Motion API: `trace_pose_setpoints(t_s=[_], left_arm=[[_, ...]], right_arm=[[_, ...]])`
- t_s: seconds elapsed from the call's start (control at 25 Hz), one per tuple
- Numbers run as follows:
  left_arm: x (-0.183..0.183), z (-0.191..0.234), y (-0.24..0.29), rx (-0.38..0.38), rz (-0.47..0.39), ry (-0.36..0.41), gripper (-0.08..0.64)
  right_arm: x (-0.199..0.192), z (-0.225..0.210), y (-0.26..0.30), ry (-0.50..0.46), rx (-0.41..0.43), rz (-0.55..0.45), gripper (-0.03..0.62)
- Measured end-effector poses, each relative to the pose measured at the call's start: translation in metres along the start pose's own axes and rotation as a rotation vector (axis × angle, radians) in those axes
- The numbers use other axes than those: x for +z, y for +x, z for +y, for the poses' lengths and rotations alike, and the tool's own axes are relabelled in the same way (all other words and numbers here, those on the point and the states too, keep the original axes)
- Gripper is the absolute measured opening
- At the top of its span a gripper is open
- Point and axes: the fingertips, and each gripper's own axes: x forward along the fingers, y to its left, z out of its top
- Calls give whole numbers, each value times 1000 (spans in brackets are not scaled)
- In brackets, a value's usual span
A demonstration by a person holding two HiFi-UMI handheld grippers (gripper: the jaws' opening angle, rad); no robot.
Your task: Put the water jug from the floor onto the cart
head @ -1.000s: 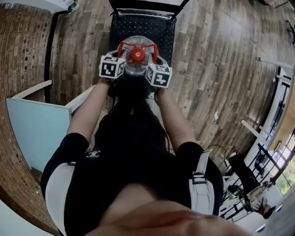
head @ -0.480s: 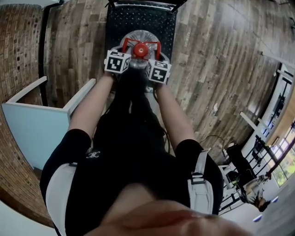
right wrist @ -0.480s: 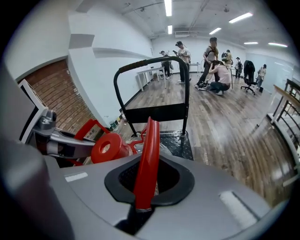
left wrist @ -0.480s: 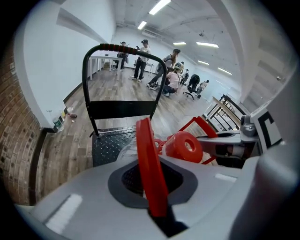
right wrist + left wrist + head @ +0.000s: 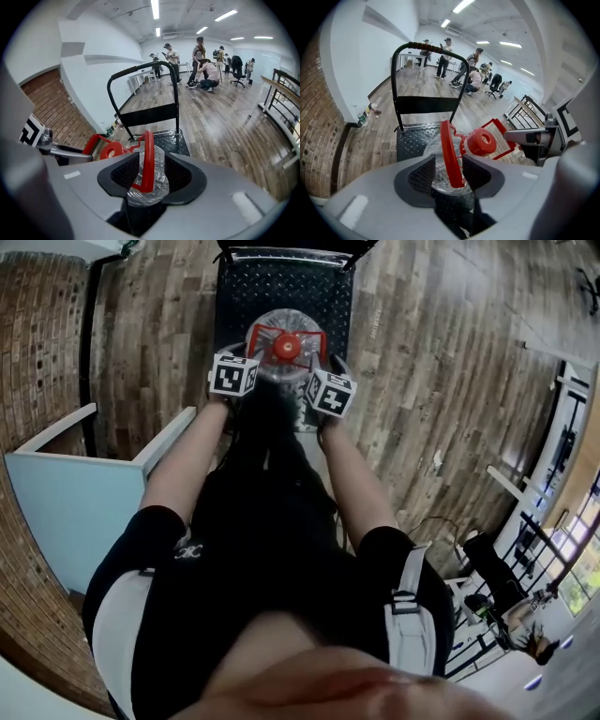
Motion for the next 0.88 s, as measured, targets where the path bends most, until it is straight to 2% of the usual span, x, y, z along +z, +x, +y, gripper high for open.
trace_pose_setpoints(t_s=[0.16, 0.2, 0.24, 0.28, 0.36, 0.44, 0.52, 0.6, 0.72, 0.88], left_arm=[[20, 0, -36, 26, -90, 5, 158], [28, -2, -46, 29, -120, 6, 122], [36, -7, -56, 18, -147, 8, 37], [43, -14, -66, -7, -169, 11, 0], [53, -31, -83, -65, -199, 20, 0], [61, -45, -99, -89, -220, 29, 0], [69, -54, -112, -76, -223, 54, 0], [77, -63, -125, -56, -229, 90, 0], [92, -78, -144, -46, -265, 118, 0], [113, -87, -170, -46, -331, 119, 0]], right_arm=[[20, 14, -32, 34, 44, -72, 161], [26, 18, -41, 49, 54, -94, 146], [33, 20, -49, 69, 61, -118, 123], [39, 23, -57, 90, 67, -140, 77], [48, 32, -74, 109, 93, -170, 15], [54, 49, -88, 100, 163, -182, 15], [58, 69, -101, 74, 248, -187, 14], [64, 83, -116, 28, 293, -214, 14], [84, 85, -133, 19, 286, -263, 14], [113, 80, -152, 34, 279, -322, 12]])
